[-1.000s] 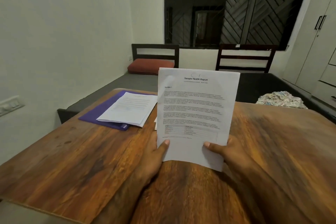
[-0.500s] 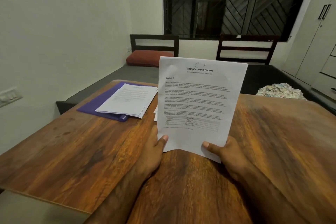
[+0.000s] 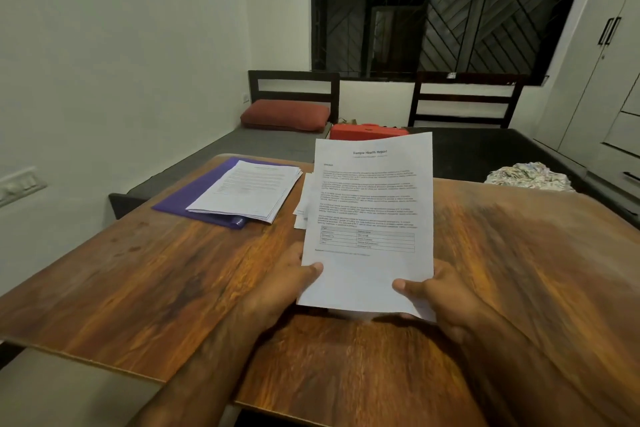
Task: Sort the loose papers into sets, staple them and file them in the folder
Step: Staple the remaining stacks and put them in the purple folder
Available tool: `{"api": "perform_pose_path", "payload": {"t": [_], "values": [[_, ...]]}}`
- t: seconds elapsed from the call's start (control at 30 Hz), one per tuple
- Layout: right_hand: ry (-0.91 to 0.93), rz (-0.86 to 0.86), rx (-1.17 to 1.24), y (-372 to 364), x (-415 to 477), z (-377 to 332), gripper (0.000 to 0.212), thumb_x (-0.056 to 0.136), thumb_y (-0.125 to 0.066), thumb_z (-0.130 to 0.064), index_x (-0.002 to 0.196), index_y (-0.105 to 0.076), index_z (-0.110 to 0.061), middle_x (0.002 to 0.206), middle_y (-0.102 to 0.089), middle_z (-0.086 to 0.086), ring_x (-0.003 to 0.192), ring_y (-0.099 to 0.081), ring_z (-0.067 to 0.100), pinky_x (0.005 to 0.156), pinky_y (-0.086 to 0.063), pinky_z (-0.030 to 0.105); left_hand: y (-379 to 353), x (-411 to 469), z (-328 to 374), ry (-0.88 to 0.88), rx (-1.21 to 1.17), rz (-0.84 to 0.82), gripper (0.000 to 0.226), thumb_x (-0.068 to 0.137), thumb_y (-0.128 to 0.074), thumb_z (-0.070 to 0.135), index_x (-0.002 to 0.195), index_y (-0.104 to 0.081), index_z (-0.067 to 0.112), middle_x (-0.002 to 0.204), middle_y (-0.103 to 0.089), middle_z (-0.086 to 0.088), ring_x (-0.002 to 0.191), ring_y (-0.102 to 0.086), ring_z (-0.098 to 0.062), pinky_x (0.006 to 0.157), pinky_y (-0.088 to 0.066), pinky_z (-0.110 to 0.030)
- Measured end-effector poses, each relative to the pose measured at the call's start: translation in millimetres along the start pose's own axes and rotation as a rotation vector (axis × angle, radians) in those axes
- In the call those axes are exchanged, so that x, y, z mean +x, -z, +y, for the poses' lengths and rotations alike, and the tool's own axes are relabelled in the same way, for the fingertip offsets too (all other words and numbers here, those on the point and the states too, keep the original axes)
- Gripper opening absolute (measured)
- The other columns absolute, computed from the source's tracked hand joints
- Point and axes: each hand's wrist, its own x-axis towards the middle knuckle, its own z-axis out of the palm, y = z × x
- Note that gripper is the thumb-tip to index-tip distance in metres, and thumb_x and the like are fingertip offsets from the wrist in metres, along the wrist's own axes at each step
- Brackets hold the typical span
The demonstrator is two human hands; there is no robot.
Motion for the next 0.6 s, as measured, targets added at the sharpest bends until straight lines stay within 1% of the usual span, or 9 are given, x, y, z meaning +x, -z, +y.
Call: {"api": "perform_pose_path", "payload": {"t": [0.1, 0.13, 0.2, 0.27, 0.33, 0.4, 0.43, 0.5, 0.6], "values": [[-0.027, -0.026, -0.041, 4.3, -9.9, 4.8, 0.045, 0.092, -0.07, 0.008, 0.129, -0.066, -0.017, 0.115, -0.078, 0.004, 0.102, -0.076, 0.033, 0.067, -0.062, 0.04, 1.4, -0.8, 27.3, 0.019, -0.097, 0.062, 0.015, 0.106, -0.056, 0.024, 0.119, -0.063, 0.02, 0.116, -0.076, 0.0, 0.097, -0.077, -0.017, 0.081, -0.063, -0.034], [-0.04, -0.042, -0.05, 4.8, -13.1, 7.0, 0.045, 0.091, -0.071, 0.007, 0.129, -0.066, -0.017, 0.115, -0.078, 0.005, 0.102, -0.076, 0.034, 0.065, -0.062, 0.039, 2.3, 1.7, 38.4, 0.024, -0.128, 0.099, 0.013, 0.106, -0.056, 0.026, 0.114, -0.065, 0.021, 0.111, -0.077, -0.001, 0.094, -0.077, -0.02, 0.08, -0.064, -0.037], [-0.071, -0.075, -0.047, 6.3, -19.0, 10.9, 0.047, 0.09, -0.073, 0.006, 0.131, -0.065, -0.017, 0.117, -0.077, 0.007, 0.103, -0.075, 0.036, 0.064, -0.062, 0.039, 3.6, 15.0, 57.8, 0.013, -0.129, 0.127, 0.016, 0.104, -0.058, 0.033, 0.116, -0.067, 0.027, 0.112, -0.077, 0.0, 0.098, -0.077, -0.024, 0.089, -0.061, -0.049], [-0.086, -0.089, -0.033, 8.0, -23.7, 14.5, 0.049, 0.089, -0.074, 0.005, 0.132, -0.065, -0.017, 0.118, -0.077, 0.008, 0.103, -0.075, 0.036, 0.062, -0.062, 0.038, 2.7, 32.2, 72.4, -0.024, -0.1, 0.149, 0.024, 0.102, -0.059, 0.036, 0.125, -0.065, 0.029, 0.116, -0.077, 0.001, 0.1, -0.076, -0.024, 0.093, -0.059, -0.052], [-0.098, -0.099, -0.02, 9.3, -28.8, 16.5, 0.049, 0.089, -0.074, 0.006, 0.132, -0.065, -0.016, 0.117, -0.077, 0.009, 0.102, -0.076, 0.036, 0.061, -0.062, 0.037, 1.5, 44.6, 85.9, -0.031, -0.112, 0.198, 0.025, 0.104, -0.057, 0.035, 0.127, -0.062, 0.025, 0.108, -0.078, 0.002, 0.092, -0.078, -0.021, 0.085, -0.063, -0.045], [-0.11, -0.111, 0.001, 10.6, -33.7, 16.8, 0.05, 0.089, -0.074, 0.007, 0.131, -0.064, -0.017, 0.116, -0.077, 0.009, 0.101, -0.076, 0.036, 0.061, -0.062, 0.038, -0.8, 56.2, 93.3, -0.017, -0.101, 0.232, 0.026, 0.106, -0.055, 0.035, 0.129, -0.058, 0.023, 0.102, -0.078, 0.002, 0.082, -0.078, -0.017, 0.064, -0.064, -0.032], [-0.113, -0.121, 0.006, 9.7, -36.4, 16.5, 0.05, 0.088, -0.074, 0.007, 0.131, -0.064, -0.018, 0.116, -0.077, 0.009, 0.101, -0.076, 0.036, 0.062, -0.063, 0.04, -1.8, 59.7, 93.5, -0.013, -0.102, 0.245, 0.028, 0.106, -0.054, 0.034, 0.131, -0.057, 0.022, 0.104, -0.077, 0.001, 0.081, -0.077, -0.016, 0.056, -0.06, -0.027], [-0.107, -0.13, -0.007, 9.0, -39.8, 15.2, 0.051, 0.088, -0.075, 0.007, 0.132, -0.064, -0.018, 0.117, -0.077, 0.009, 0.102, -0.076, 0.036, 0.069, -0.064, 0.044, -6.2, 67.5, 88.5, -0.035, -0.092, 0.271, 0.03, 0.106, -0.055, 0.031, 0.136, -0.054, 0.023, 0.111, -0.074, 0.0, 0.083, -0.076, -0.017, 0.05, -0.057, -0.023], [-0.077, -0.101, -0.017, 12.1, -39.8, 6.1, 0.046, 0.088, -0.074, 0.008, 0.129, -0.067, -0.012, 0.118, -0.077, 0.008, 0.106, -0.075, 0.031, 0.094, -0.06, 0.049, -11.0, 71.7, 74.9, -0.075, -0.077, 0.314, 0.028, 0.105, -0.057, 0.029, 0.133, -0.052, 0.029, 0.113, -0.072, 0.003, 0.074, -0.077, -0.012, 0.05, -0.056, -0.021]]}}
